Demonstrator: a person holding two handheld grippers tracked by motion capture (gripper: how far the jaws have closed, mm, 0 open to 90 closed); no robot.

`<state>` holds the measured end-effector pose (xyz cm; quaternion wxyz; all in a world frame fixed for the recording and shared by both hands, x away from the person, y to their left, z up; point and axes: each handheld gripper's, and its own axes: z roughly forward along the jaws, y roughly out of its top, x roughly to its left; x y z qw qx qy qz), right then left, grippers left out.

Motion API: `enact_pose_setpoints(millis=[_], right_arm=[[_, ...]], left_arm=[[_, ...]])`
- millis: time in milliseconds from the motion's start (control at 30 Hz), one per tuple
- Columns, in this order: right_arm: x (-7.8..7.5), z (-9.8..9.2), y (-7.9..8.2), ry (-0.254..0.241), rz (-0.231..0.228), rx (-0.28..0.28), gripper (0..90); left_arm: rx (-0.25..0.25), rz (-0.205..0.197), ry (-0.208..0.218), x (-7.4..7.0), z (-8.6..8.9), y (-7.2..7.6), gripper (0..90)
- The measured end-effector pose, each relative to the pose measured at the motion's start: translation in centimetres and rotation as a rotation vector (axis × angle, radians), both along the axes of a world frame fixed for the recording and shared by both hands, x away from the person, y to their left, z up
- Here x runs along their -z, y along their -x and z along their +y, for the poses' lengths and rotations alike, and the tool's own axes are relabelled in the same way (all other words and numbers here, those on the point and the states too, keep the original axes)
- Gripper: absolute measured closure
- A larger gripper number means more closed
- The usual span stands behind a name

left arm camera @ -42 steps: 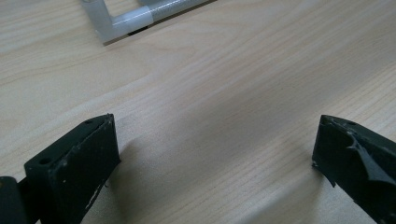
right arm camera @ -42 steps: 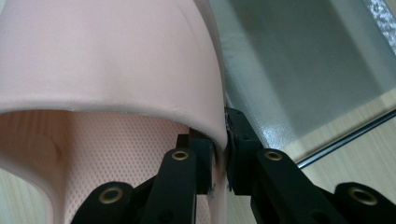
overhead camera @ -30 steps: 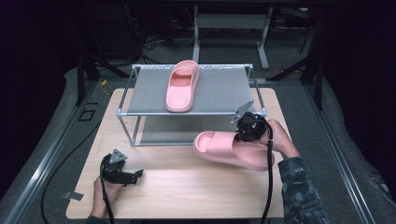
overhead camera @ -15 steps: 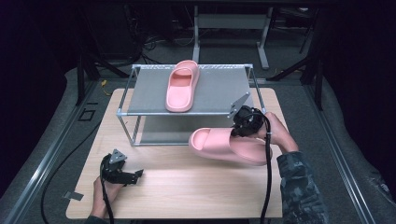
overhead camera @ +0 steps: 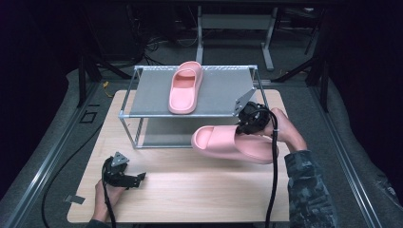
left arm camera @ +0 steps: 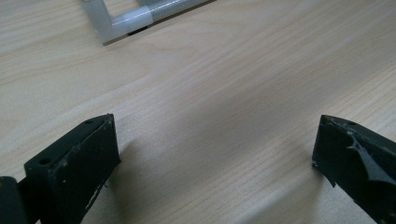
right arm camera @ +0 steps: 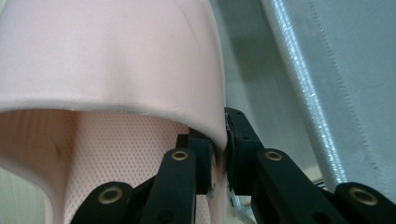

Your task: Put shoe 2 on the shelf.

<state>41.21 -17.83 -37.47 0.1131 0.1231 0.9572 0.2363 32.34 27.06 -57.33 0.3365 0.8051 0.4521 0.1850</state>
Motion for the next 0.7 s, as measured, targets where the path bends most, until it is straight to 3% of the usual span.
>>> enact_pose_setpoints(millis=[400,700], right_arm=[[-1.7,-0.1,0.2,0.001,-0.005,0.004,82.4],[-3.5,-0.1,0.2,-0.036,-0.019,0.018,82.5]], left_arm=[[0.000,0.000,0.000,0.0,0.0,0.0,0.1],[0.000,0.000,0.000,0.0,0.0,0.0,0.1]])
